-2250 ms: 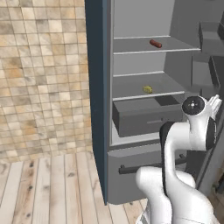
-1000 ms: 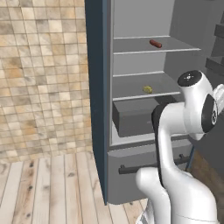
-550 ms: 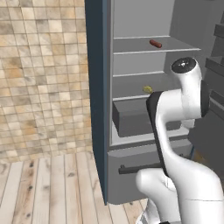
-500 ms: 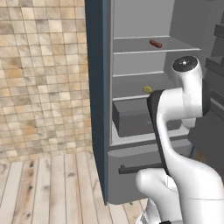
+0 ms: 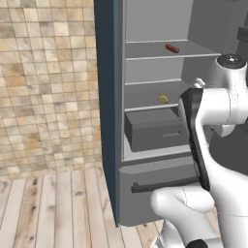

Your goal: Retrieve the sausage and cheese from the fridge and place them on the cutting board on the counter.

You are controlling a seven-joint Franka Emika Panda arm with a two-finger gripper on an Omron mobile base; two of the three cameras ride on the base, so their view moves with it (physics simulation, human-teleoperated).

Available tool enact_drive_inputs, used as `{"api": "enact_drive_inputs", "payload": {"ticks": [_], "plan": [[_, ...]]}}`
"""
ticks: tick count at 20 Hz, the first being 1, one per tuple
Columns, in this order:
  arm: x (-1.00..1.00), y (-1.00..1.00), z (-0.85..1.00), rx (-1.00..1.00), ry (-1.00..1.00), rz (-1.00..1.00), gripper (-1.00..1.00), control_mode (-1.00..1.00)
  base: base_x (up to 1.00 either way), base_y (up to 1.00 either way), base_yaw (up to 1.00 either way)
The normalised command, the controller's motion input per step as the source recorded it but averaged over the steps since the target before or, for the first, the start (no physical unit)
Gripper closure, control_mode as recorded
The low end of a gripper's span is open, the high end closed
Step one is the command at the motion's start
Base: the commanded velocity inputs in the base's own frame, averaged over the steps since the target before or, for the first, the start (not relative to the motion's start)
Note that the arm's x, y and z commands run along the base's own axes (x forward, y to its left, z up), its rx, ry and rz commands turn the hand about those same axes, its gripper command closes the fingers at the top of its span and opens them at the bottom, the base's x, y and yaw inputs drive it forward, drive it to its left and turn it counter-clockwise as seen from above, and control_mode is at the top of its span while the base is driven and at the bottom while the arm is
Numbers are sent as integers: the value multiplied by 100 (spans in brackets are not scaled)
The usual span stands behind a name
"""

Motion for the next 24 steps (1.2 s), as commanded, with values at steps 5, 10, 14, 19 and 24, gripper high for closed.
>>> {"api": "enact_drive_inputs", "payload": {"ticks": [5,10,14,19,24], "plan": [[-32,-8,0,-9,9,83,-100,-100,0,0,0],[-33,1,-4,-22,3,61,-100,-100,0,0,0],[0,0,1,0,3,3,-100,-100,0,0,0],[0,0,0,0,0,0,-100,-100,0,0,0],[0,0,0,0,0,0,-100,-100,0,0,0]]}}
